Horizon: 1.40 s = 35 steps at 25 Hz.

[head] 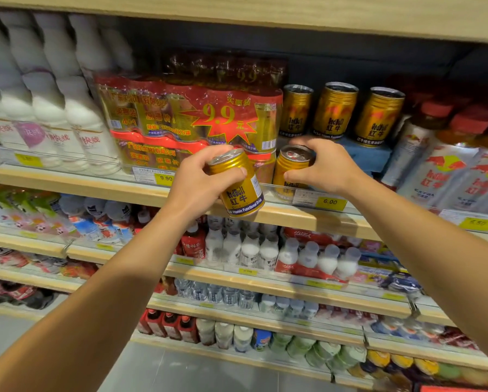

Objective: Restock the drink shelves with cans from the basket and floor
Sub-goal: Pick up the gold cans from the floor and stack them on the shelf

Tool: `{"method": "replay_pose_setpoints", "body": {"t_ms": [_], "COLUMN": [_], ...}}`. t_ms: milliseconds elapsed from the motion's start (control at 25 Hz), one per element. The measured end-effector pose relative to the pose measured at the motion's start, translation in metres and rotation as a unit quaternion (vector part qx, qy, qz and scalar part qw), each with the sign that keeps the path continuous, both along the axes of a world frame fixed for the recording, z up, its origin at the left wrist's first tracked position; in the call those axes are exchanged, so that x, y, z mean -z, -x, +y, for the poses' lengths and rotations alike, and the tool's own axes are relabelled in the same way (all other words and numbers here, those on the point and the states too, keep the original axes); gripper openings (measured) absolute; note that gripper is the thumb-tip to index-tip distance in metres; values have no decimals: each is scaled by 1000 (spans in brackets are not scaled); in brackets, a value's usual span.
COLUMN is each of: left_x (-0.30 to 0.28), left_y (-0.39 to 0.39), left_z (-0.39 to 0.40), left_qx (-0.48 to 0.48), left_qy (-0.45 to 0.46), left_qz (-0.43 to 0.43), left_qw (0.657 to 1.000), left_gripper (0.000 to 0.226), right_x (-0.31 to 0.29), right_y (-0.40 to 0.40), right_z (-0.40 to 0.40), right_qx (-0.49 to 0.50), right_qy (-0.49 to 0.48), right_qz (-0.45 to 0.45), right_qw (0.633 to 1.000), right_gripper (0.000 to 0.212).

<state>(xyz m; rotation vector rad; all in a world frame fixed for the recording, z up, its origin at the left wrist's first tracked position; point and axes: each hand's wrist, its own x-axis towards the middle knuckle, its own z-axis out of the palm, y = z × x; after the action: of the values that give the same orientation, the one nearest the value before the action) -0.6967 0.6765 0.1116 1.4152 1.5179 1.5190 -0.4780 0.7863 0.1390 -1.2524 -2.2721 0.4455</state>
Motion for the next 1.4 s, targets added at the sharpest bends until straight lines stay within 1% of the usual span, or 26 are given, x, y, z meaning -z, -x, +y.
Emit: {"method": "replay_pose_setpoints", "body": {"t_ms": [120,360,560,640,680,760,800,880,1000,1080,1160,1280,1400], "left_x": [0,-1,-10,-16,-19,-28,-32,-43,-58,-66,-74,-81,-82], "left_y": [-4,-9,-13,-21,-27,-44,-54,-73,-106,-125,-138,-150,-159], "left_z": [0,-5,-8,-7,-6,-1,2,10,27,41,57,78,97], "left_qx": [8,12,12,11,10,19,26,42,58,53,44,71,83], "left_qy": [1,-1,0,-7,-13,-28,-34,-41,-52,-58,-52,-12,54], "left_qz": [1,2,25,37,42,56,67,87,146,216,297,385,487], "left_qw": [1000,1000,1000,999,999,998,997,994,986,973,952,920,868], "left_gripper": [35,37,47,54,57,53,50,54,57,57,63,74,73], "right_x": [5,8,8,11,14,25,31,44,57,65,74,82,85], "right_y": [2,9,-1,-20,-33,-62,-76,-97,-116,-123,-131,-138,-139], "right_z": [-2,-5,-10,-17,-20,-26,-29,-32,-33,-33,-32,-30,-29], "right_qx": [15,33,41,53,56,64,68,75,76,78,78,79,74], "right_qy": [6,14,18,2,-11,-29,-37,-59,-121,-152,-184,-211,-219], "right_qz": [21,33,18,15,7,-29,-56,-118,-188,-209,-221,-210,-195], "right_qw": [1000,999,999,998,998,997,995,988,972,963,955,951,953], "right_gripper": [73,77,88,83,81,77,75,69,61,65,71,72,71]}}
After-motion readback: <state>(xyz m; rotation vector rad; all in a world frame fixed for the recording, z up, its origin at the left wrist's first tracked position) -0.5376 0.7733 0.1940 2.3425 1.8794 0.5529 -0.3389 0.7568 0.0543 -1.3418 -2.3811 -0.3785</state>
